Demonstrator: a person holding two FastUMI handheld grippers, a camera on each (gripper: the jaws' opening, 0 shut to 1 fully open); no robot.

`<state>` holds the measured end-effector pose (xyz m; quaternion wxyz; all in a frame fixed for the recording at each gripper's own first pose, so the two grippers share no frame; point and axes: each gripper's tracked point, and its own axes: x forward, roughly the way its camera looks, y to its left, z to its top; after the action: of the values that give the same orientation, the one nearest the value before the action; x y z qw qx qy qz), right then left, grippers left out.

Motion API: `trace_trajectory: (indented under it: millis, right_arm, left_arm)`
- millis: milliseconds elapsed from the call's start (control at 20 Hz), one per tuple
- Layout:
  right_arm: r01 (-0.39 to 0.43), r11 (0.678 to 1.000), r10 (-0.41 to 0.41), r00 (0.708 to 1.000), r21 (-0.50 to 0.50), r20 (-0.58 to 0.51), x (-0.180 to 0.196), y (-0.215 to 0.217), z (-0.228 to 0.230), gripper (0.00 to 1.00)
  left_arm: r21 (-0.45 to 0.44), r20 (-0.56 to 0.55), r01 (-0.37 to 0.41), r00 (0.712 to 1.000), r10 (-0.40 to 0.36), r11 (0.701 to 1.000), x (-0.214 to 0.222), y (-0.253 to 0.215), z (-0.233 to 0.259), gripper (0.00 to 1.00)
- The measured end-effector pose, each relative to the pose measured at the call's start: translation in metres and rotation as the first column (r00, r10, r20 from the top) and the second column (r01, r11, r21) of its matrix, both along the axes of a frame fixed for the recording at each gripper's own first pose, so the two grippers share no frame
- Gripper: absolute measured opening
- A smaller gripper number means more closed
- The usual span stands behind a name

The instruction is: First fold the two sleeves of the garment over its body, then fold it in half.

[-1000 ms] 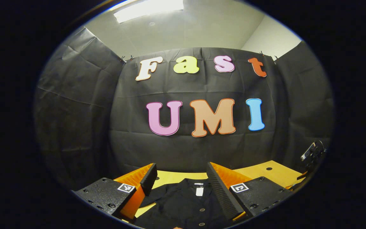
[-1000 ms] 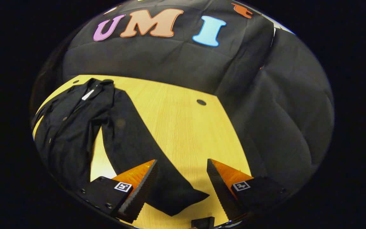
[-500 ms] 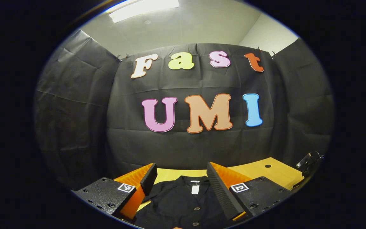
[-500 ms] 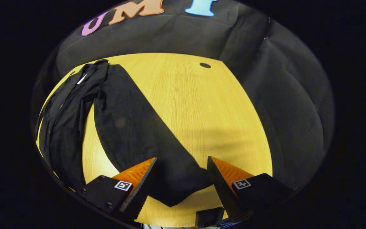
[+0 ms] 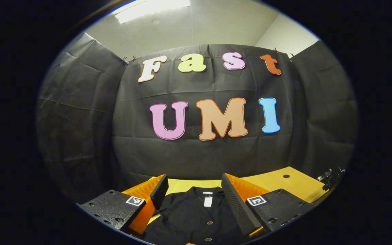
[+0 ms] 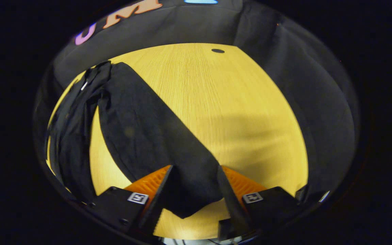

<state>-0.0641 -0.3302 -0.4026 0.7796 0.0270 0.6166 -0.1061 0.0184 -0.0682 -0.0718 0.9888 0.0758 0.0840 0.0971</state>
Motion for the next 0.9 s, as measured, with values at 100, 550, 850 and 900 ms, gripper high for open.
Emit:
trace_trajectory:
  millis: [100, 550, 850, 900]
  right_arm:
    - [-0.034, 0.999, 0.034, 0.999, 0.005, 0.008, 0.002, 0.004, -0.002, 0.7]
    - [0.016, 0.995, -0.009, 0.997, -0.1, 0.074, 0.003, 0.012, -0.001, 0.03]
    - [0.251, 0.968, -0.243, 0.942, -0.003, 0.231, 0.04, 0.018, 0.041, 0.03]
    - [0.257, 0.966, -0.249, 0.935, 0.001, 0.251, 0.05, 0.02, 0.049, 0.02]
  left_arm:
    - [-0.002, 0.001, -0.003, 1.0, 0.003, 1.0, -0.001, 0.001, 0.0, 0.92]
    - [-0.011, 0.015, -0.006, 1.0, 0.006, 1.0, -0.005, 0.031, 0.003, 0.92]
    - [0.014, 0.038, 0.001, 0.999, -0.001, 1.0, -0.007, 0.074, 0.018, 0.92]
    - [0.012, 0.041, -0.002, 0.999, 0.001, 1.0, -0.008, 0.081, 0.019, 0.92]
